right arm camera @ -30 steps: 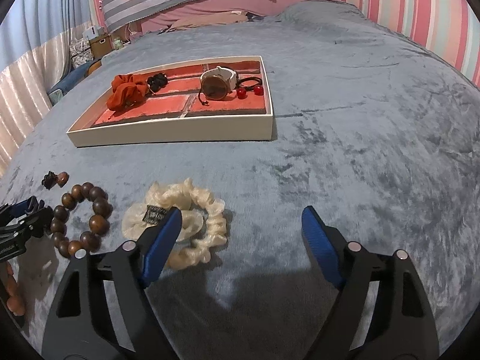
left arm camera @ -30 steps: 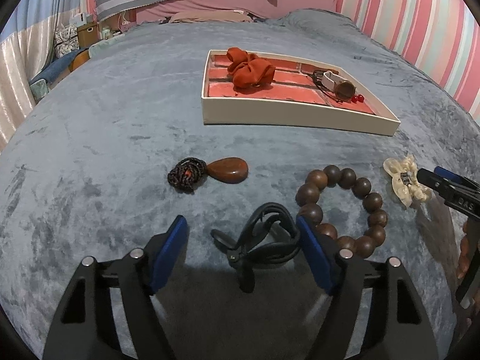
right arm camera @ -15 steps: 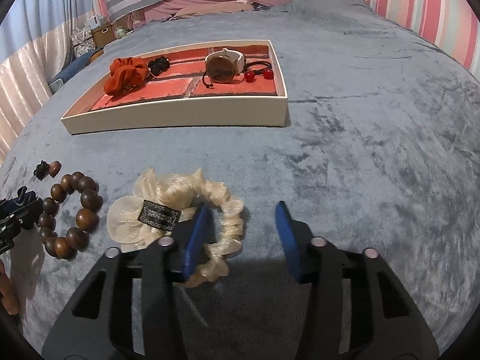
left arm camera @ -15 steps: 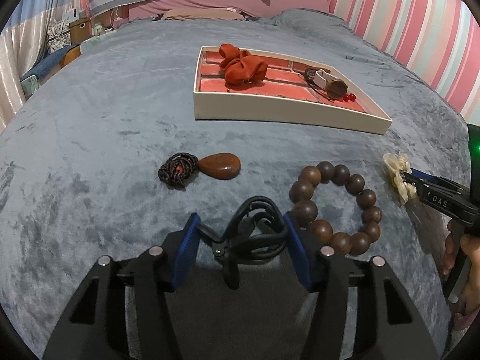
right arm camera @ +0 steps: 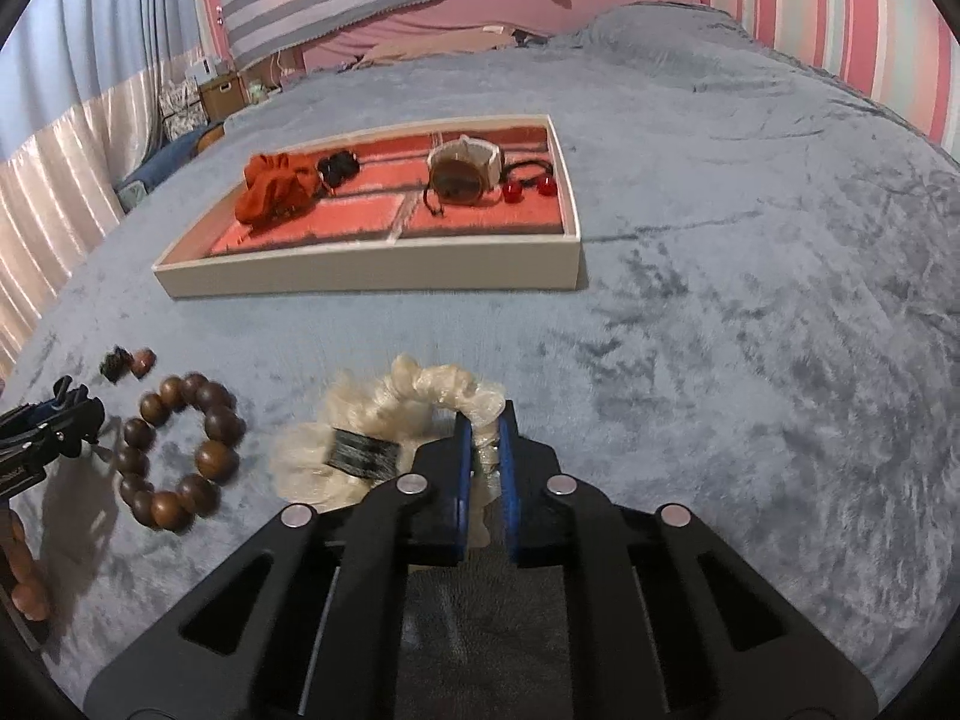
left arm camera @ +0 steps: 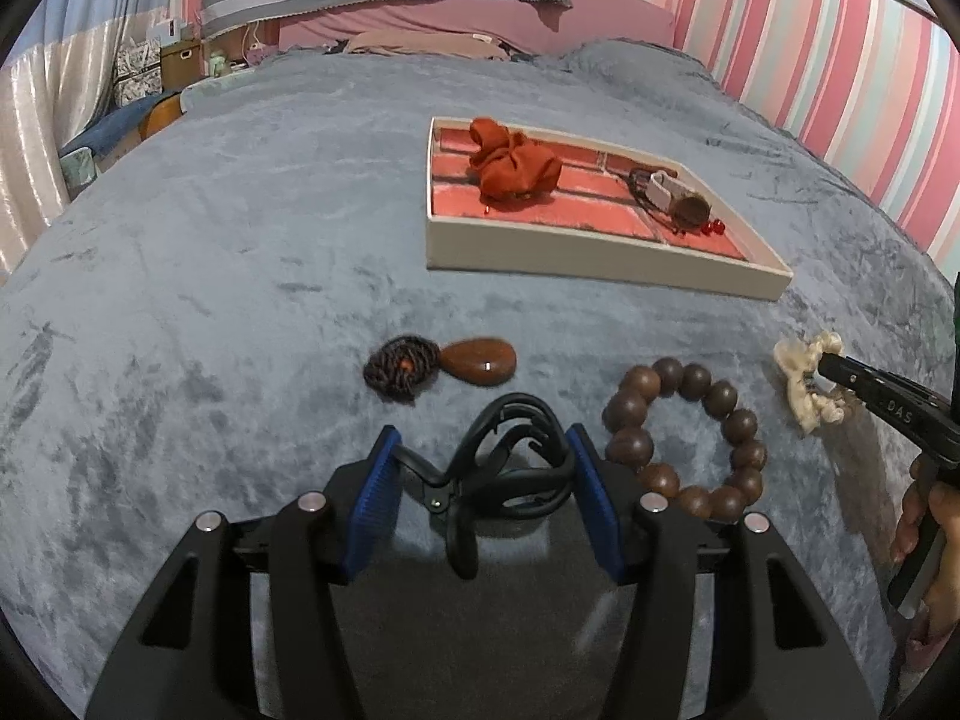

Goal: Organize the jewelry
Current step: 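Carry both items into the tray and open both tools to release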

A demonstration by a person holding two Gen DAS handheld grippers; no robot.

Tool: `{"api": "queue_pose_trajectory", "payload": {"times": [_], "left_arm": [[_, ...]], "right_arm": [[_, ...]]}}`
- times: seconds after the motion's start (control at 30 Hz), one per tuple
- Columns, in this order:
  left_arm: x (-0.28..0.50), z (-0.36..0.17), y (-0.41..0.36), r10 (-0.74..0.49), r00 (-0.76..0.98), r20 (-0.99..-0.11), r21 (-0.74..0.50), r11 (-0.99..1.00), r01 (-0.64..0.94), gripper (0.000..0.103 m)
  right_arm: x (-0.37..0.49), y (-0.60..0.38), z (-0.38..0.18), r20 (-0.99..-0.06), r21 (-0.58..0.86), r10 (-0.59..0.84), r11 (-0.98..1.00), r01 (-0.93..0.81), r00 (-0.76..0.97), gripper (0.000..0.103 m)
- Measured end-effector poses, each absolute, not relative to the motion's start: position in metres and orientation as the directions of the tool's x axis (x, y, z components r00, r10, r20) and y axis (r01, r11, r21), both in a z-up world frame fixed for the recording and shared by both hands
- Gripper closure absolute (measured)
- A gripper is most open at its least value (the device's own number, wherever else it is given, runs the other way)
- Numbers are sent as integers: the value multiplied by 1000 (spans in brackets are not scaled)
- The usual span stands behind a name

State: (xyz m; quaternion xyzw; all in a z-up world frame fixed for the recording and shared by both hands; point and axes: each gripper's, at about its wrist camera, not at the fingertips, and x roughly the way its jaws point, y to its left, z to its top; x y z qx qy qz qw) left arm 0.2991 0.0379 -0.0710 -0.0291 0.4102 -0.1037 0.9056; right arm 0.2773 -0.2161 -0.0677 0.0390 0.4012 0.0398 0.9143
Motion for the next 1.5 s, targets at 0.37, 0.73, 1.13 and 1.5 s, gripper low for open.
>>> {"api": "queue_pose_trajectory", "payload": {"times": [0.37, 0.73, 1.13, 1.5], "left_arm": [[333, -28, 20, -206, 694, -690, -91, 976, 200, 47], [414, -2, -1, -199, 710, -675, -61, 975, 216, 47], [483, -38, -29, -204, 673, -711, -59, 971, 231, 47], [503, -60, -30, -196, 664, -721, -48, 971, 234, 47]], "right_arm": [[302, -224, -26, -675, 156, 142, 987, -49, 724, 94], [367, -226, 10, -628, 168, 139, 985, -41, 765, 94], [429, -232, -28, -674, 160, 108, 987, 1, 730, 94], [444, -242, -66, -721, 128, 70, 991, 34, 689, 94]]}}
